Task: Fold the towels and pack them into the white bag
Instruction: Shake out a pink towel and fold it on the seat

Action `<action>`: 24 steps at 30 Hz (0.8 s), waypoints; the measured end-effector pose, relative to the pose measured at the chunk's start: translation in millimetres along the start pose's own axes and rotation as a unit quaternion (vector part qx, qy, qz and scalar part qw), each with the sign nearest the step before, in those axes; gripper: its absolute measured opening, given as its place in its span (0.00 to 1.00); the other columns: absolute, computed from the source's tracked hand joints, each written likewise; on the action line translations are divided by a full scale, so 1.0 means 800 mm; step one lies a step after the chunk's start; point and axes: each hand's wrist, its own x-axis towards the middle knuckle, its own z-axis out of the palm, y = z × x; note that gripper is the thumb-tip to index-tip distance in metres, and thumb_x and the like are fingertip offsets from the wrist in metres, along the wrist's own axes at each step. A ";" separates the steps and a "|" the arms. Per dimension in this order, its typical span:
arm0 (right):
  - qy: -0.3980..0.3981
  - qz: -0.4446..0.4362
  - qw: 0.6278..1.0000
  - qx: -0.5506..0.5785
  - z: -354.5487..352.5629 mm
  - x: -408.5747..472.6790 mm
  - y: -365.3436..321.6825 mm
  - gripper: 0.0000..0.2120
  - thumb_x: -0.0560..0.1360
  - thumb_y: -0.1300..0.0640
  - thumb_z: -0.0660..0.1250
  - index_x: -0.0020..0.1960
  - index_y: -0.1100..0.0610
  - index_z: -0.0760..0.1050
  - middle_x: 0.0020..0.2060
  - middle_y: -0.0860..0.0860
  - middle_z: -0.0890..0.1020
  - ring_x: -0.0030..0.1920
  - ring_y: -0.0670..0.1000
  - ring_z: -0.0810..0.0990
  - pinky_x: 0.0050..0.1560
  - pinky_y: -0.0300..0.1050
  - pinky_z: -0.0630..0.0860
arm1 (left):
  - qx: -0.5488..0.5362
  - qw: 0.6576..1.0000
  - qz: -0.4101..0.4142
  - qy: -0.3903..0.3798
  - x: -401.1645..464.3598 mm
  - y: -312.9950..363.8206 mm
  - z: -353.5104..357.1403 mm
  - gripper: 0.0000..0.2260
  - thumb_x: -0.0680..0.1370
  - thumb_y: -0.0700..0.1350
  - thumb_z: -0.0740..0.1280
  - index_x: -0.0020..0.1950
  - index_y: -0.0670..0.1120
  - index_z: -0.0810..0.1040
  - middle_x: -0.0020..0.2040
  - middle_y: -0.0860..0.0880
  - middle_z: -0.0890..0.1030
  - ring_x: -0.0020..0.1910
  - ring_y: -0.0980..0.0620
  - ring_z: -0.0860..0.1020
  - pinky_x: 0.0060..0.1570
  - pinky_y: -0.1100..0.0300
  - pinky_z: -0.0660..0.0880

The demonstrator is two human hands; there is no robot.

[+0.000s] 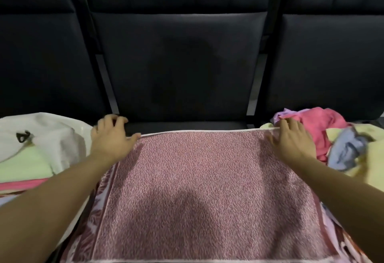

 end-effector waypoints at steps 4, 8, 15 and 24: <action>-0.017 0.007 1.000 0.021 -0.021 -0.037 0.025 0.21 0.79 0.47 0.67 0.65 0.59 0.73 0.57 0.62 0.76 0.59 0.65 0.74 0.55 0.59 0.73 | -0.112 0.990 0.012 -0.081 -0.046 0.055 0.021 0.22 0.78 0.60 0.68 0.67 0.49 0.75 0.65 0.44 0.73 0.65 0.41 0.72 0.65 0.47 0.70; -0.131 -0.003 0.989 0.063 -0.044 -0.074 0.063 0.24 0.81 0.48 0.64 0.75 0.52 0.67 0.62 0.57 0.73 0.62 0.62 0.75 0.59 0.55 0.73 | -0.215 0.960 0.028 -0.179 -0.110 0.150 0.040 0.12 0.77 0.60 0.70 0.51 0.53 0.79 0.51 0.51 0.81 0.48 0.50 0.79 0.52 0.53 0.77; -0.189 0.036 0.966 0.172 -0.053 -0.115 0.113 0.18 0.81 0.61 0.60 0.70 0.55 0.73 0.63 0.61 0.78 0.59 0.63 0.78 0.54 0.48 0.71 | -0.305 0.893 0.110 -0.311 -0.223 0.320 0.068 0.09 0.78 0.53 0.72 0.43 0.49 0.82 0.38 0.52 0.83 0.39 0.51 0.81 0.44 0.56 0.78; -0.247 0.042 0.938 0.238 -0.069 -0.097 0.139 0.20 0.80 0.65 0.58 0.70 0.54 0.73 0.67 0.57 0.77 0.64 0.59 0.77 0.63 0.48 0.73 | -0.377 0.858 0.081 -0.340 -0.260 0.467 0.106 0.12 0.71 0.58 0.75 0.32 0.55 0.81 0.30 0.54 0.81 0.36 0.45 0.83 0.44 0.47 0.82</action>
